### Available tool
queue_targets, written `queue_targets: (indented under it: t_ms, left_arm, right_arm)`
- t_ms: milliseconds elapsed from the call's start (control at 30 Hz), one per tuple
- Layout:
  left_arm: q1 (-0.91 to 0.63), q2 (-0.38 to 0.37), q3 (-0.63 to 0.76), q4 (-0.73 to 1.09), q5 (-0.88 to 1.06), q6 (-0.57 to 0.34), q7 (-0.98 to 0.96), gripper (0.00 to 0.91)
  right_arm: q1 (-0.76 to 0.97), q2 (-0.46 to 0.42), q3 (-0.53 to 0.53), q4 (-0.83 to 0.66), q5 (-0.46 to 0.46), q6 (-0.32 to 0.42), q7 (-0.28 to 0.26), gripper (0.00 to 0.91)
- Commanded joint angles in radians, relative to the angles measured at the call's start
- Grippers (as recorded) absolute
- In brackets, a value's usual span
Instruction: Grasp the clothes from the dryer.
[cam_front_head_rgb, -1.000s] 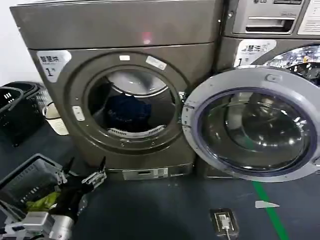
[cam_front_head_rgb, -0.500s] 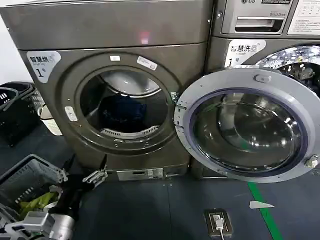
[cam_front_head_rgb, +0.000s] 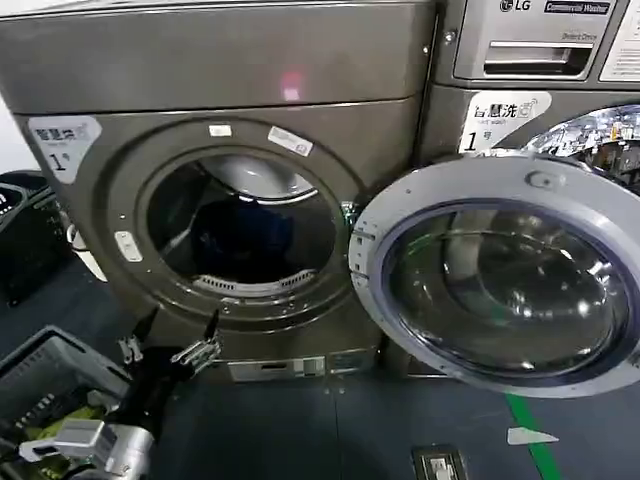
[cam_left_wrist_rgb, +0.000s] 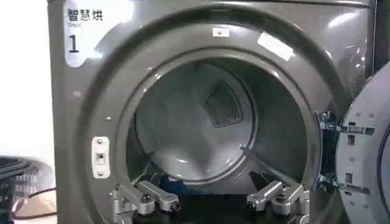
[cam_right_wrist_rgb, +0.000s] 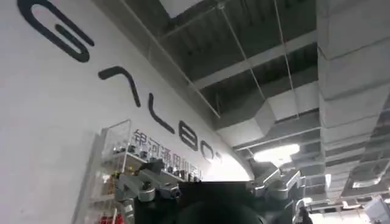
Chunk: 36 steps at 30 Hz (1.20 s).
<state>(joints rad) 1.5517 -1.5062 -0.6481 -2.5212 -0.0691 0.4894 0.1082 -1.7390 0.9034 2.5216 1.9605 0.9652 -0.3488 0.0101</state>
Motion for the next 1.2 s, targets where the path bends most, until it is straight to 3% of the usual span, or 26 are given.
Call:
queue_targets:
  t_ms: [33,1200]
  left_arm:
    - [0.001,0.000,0.000,-0.001,0.010,-0.002,0.001,0.907]
    - [-0.008,0.001,-0.008,0.005,-0.003,0.011,-0.010,0.907]
  right_arm:
    - [0.000,0.001,0.001,0.000,0.007,0.003,-0.002,0.907]
    - [-0.009,0.008,0.012,0.026,0.051,-0.005,-0.005,0.907]
